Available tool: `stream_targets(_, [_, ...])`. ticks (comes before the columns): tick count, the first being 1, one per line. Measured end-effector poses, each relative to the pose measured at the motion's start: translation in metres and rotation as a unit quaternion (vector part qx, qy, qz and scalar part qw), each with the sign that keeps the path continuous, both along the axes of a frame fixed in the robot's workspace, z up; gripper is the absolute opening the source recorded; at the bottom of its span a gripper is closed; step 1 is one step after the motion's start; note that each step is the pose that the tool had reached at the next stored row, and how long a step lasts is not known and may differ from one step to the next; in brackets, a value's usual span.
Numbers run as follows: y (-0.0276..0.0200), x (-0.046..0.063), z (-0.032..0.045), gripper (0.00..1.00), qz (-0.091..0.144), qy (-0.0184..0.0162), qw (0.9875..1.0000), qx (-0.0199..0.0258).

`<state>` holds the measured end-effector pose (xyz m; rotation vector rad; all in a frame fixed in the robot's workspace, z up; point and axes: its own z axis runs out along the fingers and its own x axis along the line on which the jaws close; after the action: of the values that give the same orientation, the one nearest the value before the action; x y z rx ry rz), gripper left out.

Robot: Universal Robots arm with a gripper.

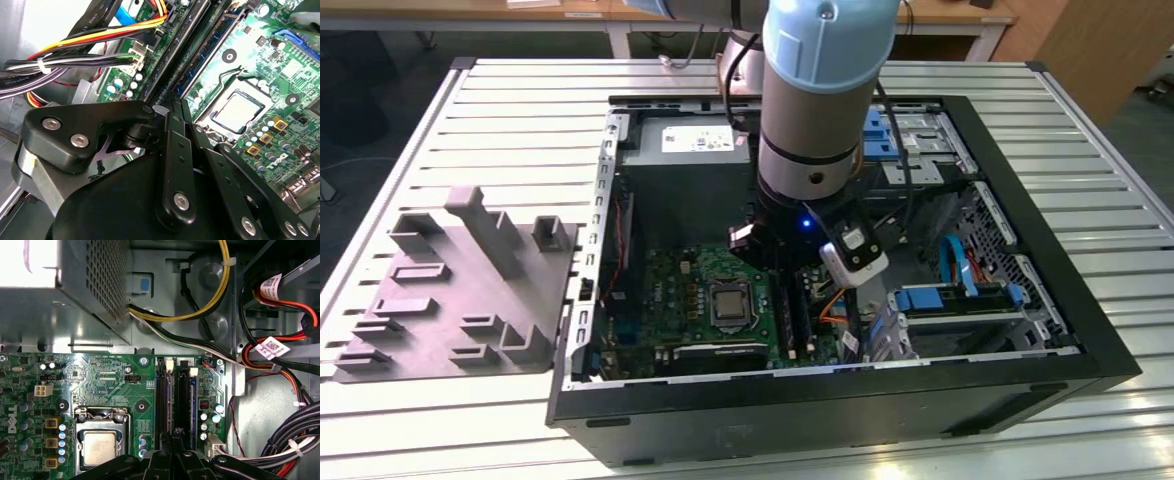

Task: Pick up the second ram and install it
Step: 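Insert the second ram into the second slot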

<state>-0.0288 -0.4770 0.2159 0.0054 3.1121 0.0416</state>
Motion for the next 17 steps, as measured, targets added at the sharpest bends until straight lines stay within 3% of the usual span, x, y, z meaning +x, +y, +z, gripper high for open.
stream_targets(11, [-0.0001, 0.0000, -0.0003, 0.13, 0.000, 0.0001, 1.0000, -0.0002])
stream_targets(12, [-0.0001, 0.0000, -0.0003, 0.19, 0.000, 0.0001, 1.0000, -0.0002])
stream_targets(17, [-0.0001, 0.0000, 0.0017, 0.19, 0.000, 0.0001, 1.0000, -0.0002])
